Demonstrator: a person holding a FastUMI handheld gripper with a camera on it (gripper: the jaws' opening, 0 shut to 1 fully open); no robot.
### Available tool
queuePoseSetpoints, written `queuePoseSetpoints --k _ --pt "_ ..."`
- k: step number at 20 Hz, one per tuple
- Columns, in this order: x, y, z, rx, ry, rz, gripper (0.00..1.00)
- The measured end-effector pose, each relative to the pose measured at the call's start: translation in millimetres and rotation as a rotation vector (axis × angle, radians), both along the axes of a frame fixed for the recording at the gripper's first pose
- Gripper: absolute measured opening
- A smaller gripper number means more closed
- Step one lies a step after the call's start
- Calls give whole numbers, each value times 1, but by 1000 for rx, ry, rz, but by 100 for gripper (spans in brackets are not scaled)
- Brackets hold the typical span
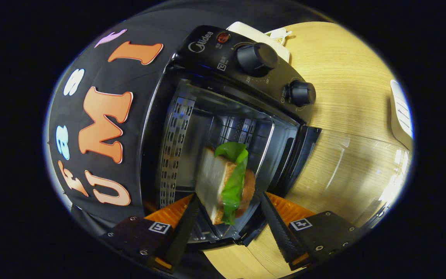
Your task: Open the toaster oven, put the food inside, and close the toaster oven door.
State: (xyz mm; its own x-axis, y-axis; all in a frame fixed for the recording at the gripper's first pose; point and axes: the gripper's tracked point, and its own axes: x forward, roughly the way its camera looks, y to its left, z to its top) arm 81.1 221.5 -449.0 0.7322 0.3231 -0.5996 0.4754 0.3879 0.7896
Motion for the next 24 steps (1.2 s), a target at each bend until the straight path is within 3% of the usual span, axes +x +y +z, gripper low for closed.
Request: queuePoseSetpoints --k 4,8,13,17,19,24 --pt "-13 -3 13 -2 -12 29 98" --pt "-43 -6 30 -34 -48 117 98" --pt "-95 -9 68 -116 -143 296 98" --pt "-133 -27 82 -217 -168 375 98" --pt "-149 -33 84 -296 -189 421 98" --pt "-179 -63 51 -642 -179 607 98"
